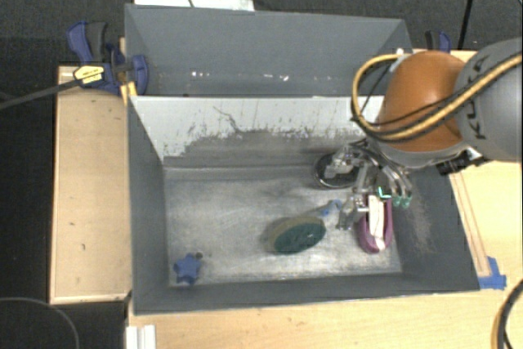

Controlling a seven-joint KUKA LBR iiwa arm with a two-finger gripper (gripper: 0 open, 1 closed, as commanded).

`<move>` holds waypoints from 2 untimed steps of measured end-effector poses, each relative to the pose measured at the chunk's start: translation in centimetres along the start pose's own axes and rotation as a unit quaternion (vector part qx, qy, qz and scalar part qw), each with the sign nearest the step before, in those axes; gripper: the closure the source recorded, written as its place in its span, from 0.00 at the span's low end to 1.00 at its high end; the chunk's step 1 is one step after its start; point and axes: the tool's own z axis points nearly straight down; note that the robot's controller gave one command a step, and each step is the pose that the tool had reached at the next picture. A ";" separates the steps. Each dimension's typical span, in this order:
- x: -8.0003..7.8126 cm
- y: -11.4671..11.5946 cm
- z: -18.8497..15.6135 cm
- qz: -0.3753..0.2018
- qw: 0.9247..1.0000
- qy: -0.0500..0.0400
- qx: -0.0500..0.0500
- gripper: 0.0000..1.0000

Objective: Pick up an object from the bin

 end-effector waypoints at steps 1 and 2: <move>2.5 2.1 6.7 0.038 0.999 -0.006 0.000 0.00; 2.2 2.0 6.3 0.037 0.999 -0.010 0.000 1.00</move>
Offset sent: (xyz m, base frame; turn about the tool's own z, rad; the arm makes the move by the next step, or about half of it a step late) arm -0.0272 0.0205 -0.0677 0.0752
